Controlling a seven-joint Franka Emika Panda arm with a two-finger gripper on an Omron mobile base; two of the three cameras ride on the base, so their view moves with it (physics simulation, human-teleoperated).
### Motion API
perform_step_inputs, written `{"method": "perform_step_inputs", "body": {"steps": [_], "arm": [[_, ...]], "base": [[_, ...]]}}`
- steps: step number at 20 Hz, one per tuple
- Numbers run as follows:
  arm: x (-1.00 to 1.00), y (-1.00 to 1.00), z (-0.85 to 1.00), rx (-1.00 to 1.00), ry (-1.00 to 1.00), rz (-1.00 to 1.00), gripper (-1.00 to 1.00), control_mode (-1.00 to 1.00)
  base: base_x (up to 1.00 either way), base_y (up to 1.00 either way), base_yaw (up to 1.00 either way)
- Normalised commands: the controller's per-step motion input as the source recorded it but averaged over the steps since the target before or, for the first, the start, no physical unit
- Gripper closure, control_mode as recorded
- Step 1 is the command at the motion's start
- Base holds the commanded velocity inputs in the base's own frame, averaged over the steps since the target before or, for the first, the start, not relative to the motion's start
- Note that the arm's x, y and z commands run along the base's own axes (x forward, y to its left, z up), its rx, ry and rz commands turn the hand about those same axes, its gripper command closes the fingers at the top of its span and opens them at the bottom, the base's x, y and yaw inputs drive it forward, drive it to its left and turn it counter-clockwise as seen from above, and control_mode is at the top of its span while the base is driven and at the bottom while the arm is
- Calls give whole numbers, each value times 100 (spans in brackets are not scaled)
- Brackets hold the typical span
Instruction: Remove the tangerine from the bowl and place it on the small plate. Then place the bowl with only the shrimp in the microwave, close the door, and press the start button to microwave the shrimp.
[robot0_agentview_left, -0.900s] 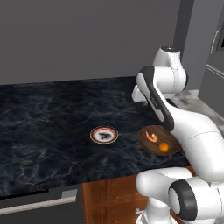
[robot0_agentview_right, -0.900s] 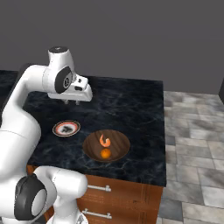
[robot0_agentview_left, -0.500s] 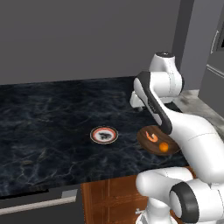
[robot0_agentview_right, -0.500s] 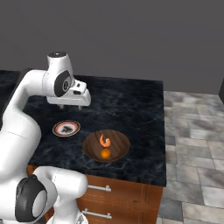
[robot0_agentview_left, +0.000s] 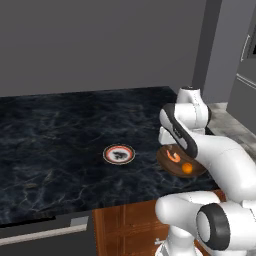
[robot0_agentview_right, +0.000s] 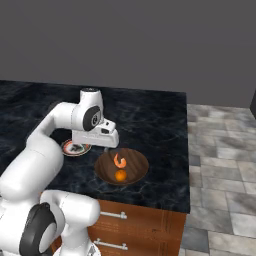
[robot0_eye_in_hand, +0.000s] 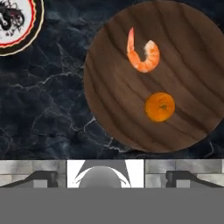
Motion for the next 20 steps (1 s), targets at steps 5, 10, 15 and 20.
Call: {"method": "perform_step_inputs", "body": {"steps": [5,10,15,20], "arm": [[0,-37,-61,0,1,0,-100,-100],[1,-26,-63,0,0,0,-100,-100],[17,-33,-42,0,1,0,-100,-100],[18,-33,-39,0,1,0,-100,-100]], "base": [[0,0,0],[0,0,0],[0,0,0],[0,0,0]]}}
